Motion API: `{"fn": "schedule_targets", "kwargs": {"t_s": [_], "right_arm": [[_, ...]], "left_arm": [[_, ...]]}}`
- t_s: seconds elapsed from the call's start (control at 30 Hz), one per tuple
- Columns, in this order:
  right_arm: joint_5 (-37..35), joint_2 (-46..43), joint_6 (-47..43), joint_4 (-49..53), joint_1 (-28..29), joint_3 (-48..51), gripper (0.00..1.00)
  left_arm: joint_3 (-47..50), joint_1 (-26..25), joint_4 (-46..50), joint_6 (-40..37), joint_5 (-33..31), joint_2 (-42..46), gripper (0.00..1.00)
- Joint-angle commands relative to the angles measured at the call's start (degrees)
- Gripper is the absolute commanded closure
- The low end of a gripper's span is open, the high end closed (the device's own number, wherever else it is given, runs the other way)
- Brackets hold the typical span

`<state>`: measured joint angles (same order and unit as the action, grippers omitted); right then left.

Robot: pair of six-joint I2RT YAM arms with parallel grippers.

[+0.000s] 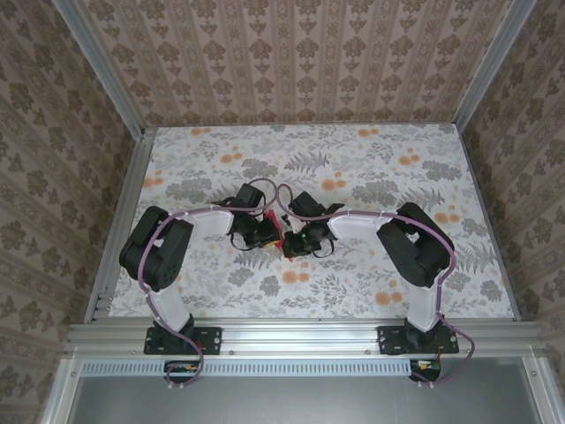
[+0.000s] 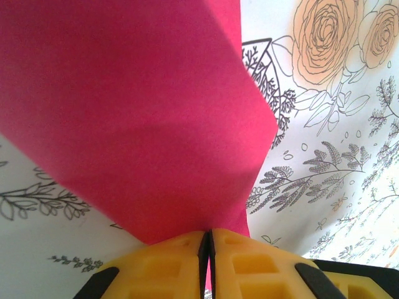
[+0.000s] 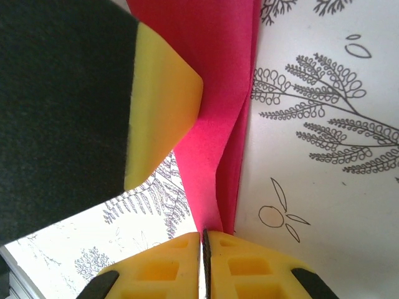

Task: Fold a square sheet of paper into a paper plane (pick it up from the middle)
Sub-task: Fold the wing for the fifth time at the center of the table.

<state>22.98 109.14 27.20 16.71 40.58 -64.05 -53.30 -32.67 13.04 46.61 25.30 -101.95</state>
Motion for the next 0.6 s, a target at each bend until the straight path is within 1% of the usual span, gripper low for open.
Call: {"fn": "schedule_targets", "kwargs": {"t_s": [0.0,0.17,0.43,0.57], "right_arm": [[-1.1,1.0,-0.8,3.8,0.3,0.8,0.88],[0.0,0.9,-1.3,4.3,0.4,1.5,0.88],[-0.7,-0.1,-2.4,6.1,0.4,3.3,0.88],[0.9,-3.5,-1.7,2.8,0.3,3.2,0.87]], "left_arm": [[1.0,0.1,4.1,-1.1,-5.0,-2.8,0.86],[1.0,0.1,4.1,-1.0,-5.0,-2.8,0.86],[1.0,0.1,4.2,-1.1,-5.0,-2.9,0.86],[1.0,0.1,4.1,-1.0,-5.0,-3.0,0.86]]}}
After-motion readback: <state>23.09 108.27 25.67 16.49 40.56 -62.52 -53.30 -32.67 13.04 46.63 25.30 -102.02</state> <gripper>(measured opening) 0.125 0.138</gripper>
